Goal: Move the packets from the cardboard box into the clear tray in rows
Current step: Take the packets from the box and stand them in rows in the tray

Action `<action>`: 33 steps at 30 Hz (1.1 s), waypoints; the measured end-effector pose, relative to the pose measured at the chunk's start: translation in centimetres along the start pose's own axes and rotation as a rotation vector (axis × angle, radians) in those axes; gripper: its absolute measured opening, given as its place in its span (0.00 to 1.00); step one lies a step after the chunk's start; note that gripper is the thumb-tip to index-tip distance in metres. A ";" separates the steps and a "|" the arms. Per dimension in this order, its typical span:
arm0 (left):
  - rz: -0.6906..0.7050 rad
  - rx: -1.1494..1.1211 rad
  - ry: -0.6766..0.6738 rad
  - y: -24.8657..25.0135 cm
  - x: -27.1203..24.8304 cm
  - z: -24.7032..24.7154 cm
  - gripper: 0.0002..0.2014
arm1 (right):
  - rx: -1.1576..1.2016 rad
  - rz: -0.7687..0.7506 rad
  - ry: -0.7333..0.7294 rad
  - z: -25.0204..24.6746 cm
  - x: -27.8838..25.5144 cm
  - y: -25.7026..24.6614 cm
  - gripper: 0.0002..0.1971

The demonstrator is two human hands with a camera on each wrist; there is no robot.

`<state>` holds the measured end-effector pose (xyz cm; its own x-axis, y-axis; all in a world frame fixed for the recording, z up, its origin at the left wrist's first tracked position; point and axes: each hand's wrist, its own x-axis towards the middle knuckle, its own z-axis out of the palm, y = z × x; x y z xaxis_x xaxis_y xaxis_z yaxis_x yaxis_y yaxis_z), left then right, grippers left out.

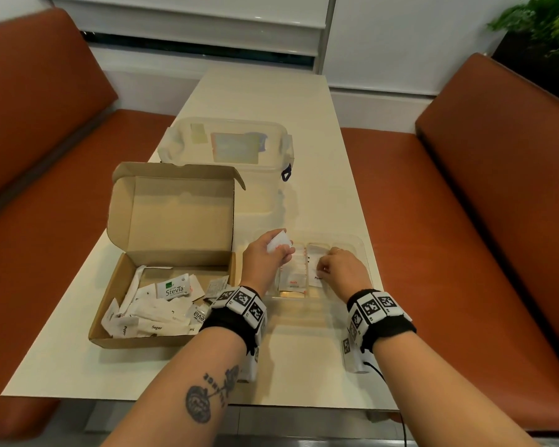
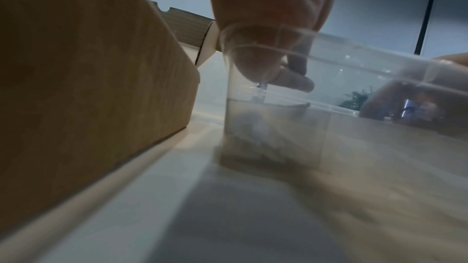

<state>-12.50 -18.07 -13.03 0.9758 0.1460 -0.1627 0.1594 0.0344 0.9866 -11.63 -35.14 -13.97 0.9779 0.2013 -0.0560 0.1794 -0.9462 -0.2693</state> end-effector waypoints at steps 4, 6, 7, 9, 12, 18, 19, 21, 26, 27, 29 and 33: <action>-0.003 -0.025 0.006 0.0 0.0 0.0 0.21 | 0.061 0.012 0.063 0.1 -0.3 0.1 0.07; -0.004 -0.036 0.007 0.0 0.0 0.0 0.21 | 0.045 -0.001 0.028 0.2 -0.4 0.2 0.08; -0.003 -0.036 0.007 0.0 0.0 0.0 0.21 | 0.038 -0.003 0.008 0.2 -0.4 0.3 0.09; 0.001 -0.032 0.001 0.0 0.0 0.0 0.20 | 0.025 0.000 -0.007 0.2 -0.4 0.4 0.08; 0.009 -0.002 0.003 -0.1 0.0 0.0 0.21 | 0.012 0.004 0.003 0.4 -0.3 0.3 0.07; -0.001 -0.060 -0.012 -0.6 0.3 0.0 0.19 | 0.010 0.018 0.010 0.2 -0.3 0.1 0.08; -0.013 -0.072 -0.023 -0.6 0.3 0.1 0.18 | 0.041 0.028 0.030 0.0 -0.3 -0.1 0.08; -0.044 -0.093 -0.052 -0.5 0.4 0.0 0.19 | 0.145 0.039 0.104 -0.5 -0.3 -0.8 0.10; -0.067 -0.123 -0.191 -0.1 0.2 -0.1 0.23 | 0.482 0.034 0.191 -2.0 0.1 -3.4 0.12; -0.049 -0.104 -0.208 -0.1 0.0 -0.1 0.23 | 0.531 0.045 0.186 -2.2 0.2 -3.7 0.12; -0.022 -0.075 -0.233 0.1 -0.1 -0.3 0.23 | 0.560 0.060 0.169 -2.5 0.4 -4.1 0.12; 0.016 -0.022 -0.240 0.3 0.1 -1.1 0.24 | 0.606 0.055 0.168 -2.5 0.4 -4.3 0.01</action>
<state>-12.50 -17.00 -12.81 0.9861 -0.0925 -0.1377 0.1433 0.0561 0.9881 -11.69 -31.63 -10.47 0.9963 0.0675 0.0529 0.0837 -0.6323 -0.7702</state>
